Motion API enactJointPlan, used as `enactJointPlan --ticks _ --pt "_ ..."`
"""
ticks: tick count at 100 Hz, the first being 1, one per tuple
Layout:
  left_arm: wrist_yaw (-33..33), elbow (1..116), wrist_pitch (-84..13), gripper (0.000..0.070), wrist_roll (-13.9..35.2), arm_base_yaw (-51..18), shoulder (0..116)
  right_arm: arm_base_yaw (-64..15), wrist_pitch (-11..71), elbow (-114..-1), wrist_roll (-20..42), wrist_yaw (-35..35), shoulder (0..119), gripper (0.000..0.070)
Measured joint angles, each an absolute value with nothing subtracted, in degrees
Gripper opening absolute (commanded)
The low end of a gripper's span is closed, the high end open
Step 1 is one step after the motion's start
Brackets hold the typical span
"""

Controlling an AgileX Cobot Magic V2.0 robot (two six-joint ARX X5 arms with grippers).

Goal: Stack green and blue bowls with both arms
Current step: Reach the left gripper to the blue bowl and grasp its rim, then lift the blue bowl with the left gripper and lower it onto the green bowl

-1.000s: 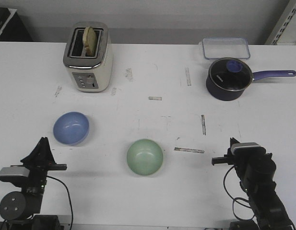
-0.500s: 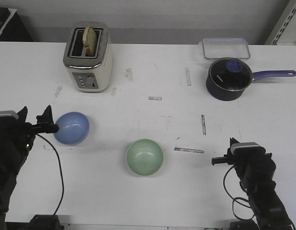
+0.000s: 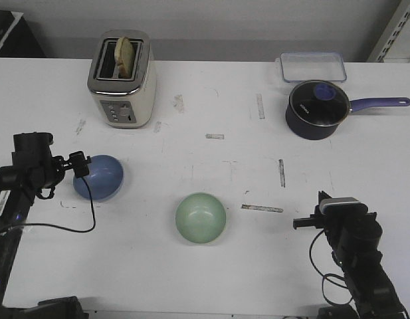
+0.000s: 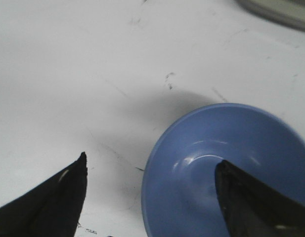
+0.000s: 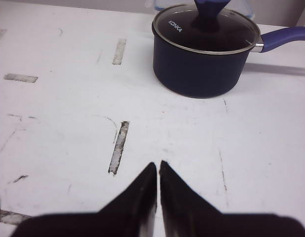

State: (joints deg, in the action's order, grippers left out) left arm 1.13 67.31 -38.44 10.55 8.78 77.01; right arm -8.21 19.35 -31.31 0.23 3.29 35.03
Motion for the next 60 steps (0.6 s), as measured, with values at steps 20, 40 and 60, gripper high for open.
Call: enactJointPlan --ticks 20,40,60 --pt "-4.82 67.31 -39.4 0.0483 11.0 9.72 85.3 -8.21 19.38 -31.31 0.23 3.29 35.03 0.0" --pt "-7.51 67.31 -40.93 0.028 11.14 9.69 89.52 -8.21 19.38 -31.31 0.23 3.29 35.03 0.0" --pt "-7.49 67.31 -41.19 0.002 11.16 9.74 89.84 -8.21 19.38 -31.31 0.23 3.29 35.03 0.0"
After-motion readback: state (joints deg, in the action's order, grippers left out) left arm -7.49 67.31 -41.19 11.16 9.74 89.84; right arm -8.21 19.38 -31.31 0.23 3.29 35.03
